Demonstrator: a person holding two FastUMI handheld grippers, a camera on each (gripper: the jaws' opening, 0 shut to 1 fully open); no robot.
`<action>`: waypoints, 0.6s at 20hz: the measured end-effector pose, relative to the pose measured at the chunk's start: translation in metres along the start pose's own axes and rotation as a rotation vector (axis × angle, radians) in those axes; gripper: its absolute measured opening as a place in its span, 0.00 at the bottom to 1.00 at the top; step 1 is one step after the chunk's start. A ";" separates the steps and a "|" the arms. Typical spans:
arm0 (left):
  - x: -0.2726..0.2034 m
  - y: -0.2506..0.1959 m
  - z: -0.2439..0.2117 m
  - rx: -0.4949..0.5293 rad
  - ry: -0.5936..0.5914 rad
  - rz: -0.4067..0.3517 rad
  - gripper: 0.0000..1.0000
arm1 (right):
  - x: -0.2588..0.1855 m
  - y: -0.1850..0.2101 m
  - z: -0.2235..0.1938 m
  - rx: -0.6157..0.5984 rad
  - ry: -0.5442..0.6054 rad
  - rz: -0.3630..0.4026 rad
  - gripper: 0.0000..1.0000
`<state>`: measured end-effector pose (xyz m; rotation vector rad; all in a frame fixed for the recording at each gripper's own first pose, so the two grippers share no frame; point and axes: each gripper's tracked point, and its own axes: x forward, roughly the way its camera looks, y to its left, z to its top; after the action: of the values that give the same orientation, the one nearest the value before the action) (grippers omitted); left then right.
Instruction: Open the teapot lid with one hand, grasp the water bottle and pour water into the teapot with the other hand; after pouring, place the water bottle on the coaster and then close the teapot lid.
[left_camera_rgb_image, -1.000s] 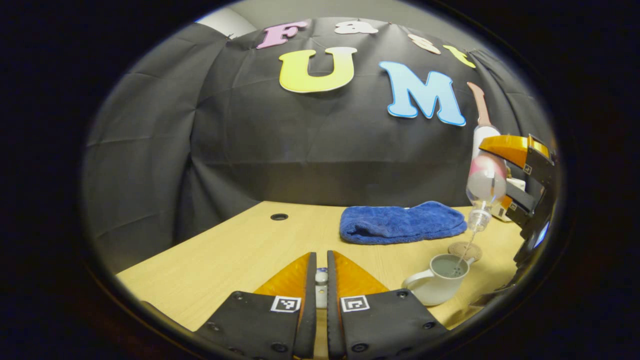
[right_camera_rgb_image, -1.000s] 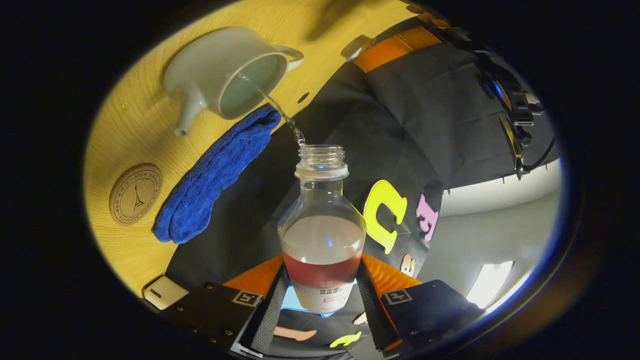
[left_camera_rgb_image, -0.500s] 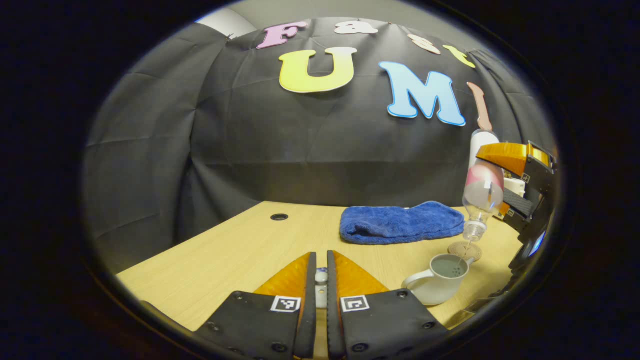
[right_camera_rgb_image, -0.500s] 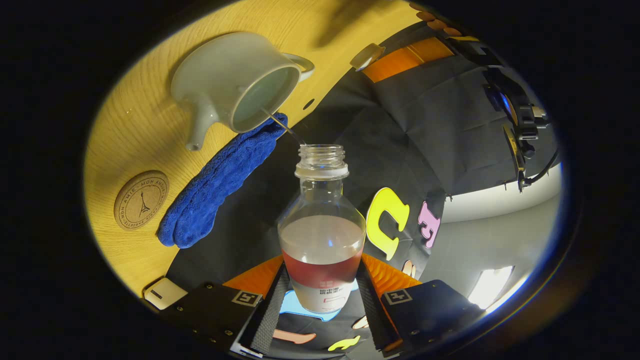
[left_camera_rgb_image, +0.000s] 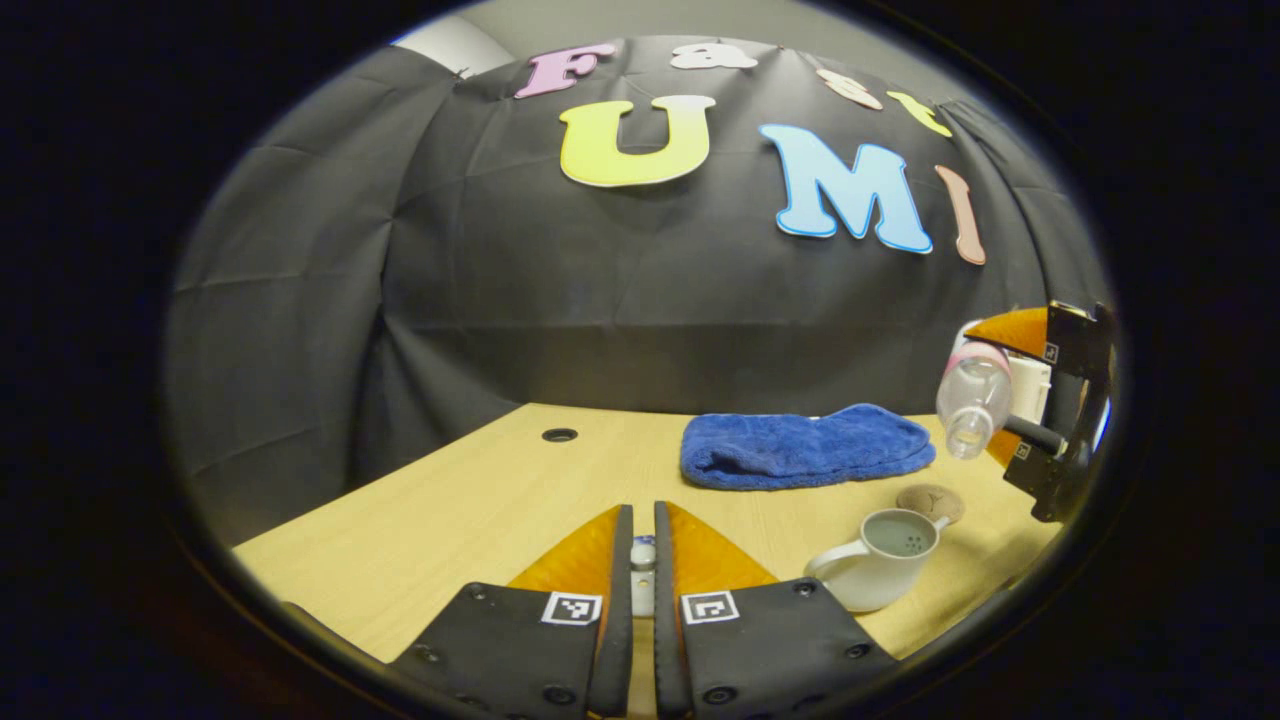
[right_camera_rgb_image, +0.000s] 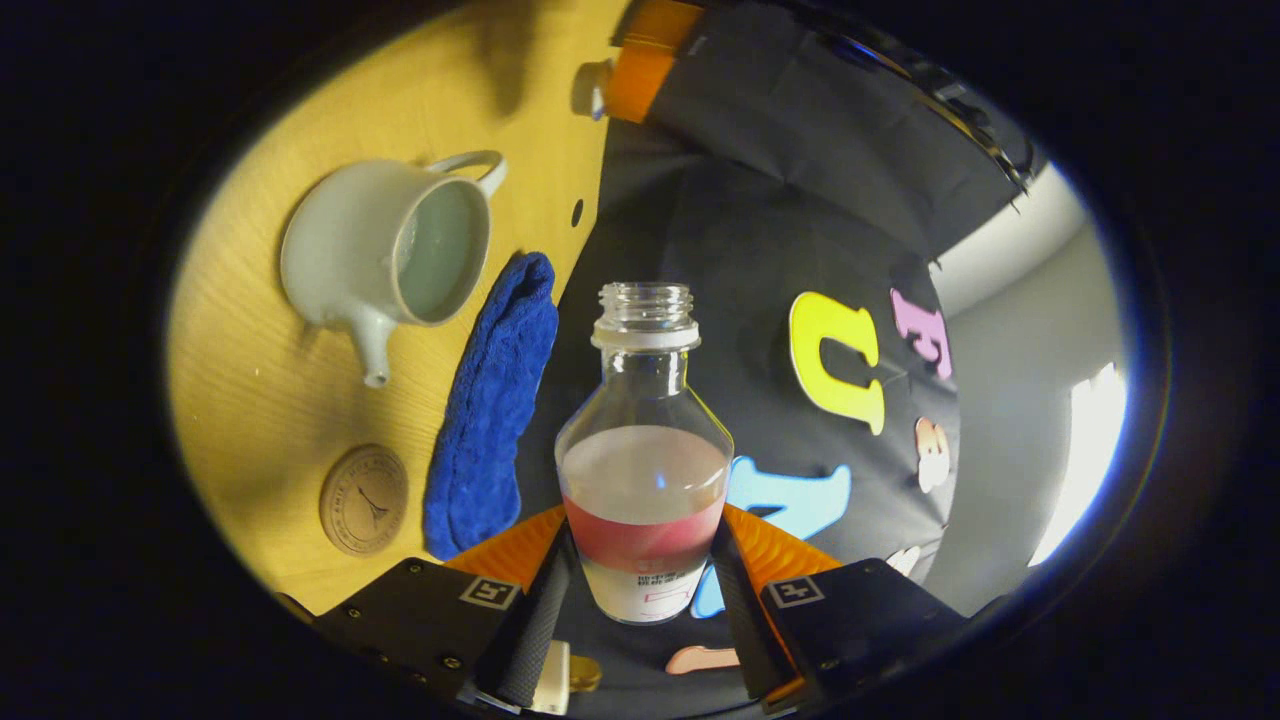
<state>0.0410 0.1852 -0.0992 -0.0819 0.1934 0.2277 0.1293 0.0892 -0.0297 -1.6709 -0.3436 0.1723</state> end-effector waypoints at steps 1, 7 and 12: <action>0.000 0.000 -0.001 0.000 -0.001 0.000 0.16 | -0.002 0.004 -0.002 0.099 0.010 0.027 0.74; 0.001 -0.001 -0.002 0.000 0.003 -0.003 0.16 | -0.007 0.024 -0.011 0.806 0.105 0.204 0.75; 0.002 -0.002 -0.004 -0.001 0.005 -0.005 0.16 | 0.002 0.046 -0.011 1.261 0.153 0.342 0.75</action>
<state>0.0423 0.1833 -0.1037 -0.0842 0.1981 0.2229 0.1402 0.0747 -0.0730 -0.4661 0.1792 0.4083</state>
